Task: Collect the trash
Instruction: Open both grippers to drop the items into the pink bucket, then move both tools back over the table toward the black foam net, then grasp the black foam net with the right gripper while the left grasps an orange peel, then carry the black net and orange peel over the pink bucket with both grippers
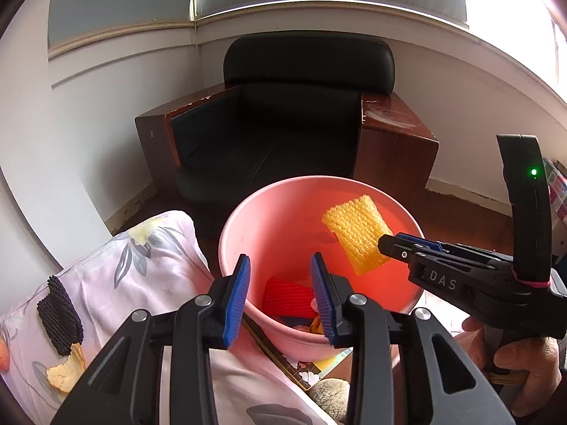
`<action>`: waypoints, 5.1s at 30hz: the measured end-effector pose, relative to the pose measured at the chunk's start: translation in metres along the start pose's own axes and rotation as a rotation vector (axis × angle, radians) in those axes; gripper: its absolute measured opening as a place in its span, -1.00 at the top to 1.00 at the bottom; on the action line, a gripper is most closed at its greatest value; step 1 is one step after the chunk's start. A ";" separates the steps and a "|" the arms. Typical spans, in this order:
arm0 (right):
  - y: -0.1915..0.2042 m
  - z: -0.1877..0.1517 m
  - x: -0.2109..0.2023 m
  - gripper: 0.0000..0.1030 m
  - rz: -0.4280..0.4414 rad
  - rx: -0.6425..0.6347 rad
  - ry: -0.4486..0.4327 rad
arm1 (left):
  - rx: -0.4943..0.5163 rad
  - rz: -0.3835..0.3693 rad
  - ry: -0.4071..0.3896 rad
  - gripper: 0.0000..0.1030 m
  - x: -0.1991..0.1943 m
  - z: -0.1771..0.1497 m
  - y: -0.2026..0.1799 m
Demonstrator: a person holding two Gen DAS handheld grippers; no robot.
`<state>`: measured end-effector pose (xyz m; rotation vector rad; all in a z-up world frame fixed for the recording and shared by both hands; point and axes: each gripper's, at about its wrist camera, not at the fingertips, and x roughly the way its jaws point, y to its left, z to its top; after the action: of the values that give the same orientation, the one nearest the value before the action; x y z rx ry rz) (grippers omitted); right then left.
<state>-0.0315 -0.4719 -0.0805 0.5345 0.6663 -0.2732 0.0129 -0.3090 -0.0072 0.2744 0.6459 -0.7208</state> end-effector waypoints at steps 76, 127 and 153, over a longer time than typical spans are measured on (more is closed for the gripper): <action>0.253 -0.062 0.042 0.53 0.398 -0.405 0.187 | -0.584 0.190 0.161 0.80 -0.051 -0.143 0.260; 0.231 -0.070 -0.036 0.78 0.370 -0.435 0.044 | -0.489 0.224 -0.042 0.92 -0.158 -0.113 0.214; 0.097 -0.026 -0.072 0.78 0.257 -0.180 -0.108 | -0.268 0.114 -0.072 0.92 -0.124 -0.028 0.105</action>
<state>-0.0604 -0.3715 -0.0141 0.4241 0.5052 -0.0001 0.0017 -0.1549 0.0514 0.0378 0.6451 -0.5255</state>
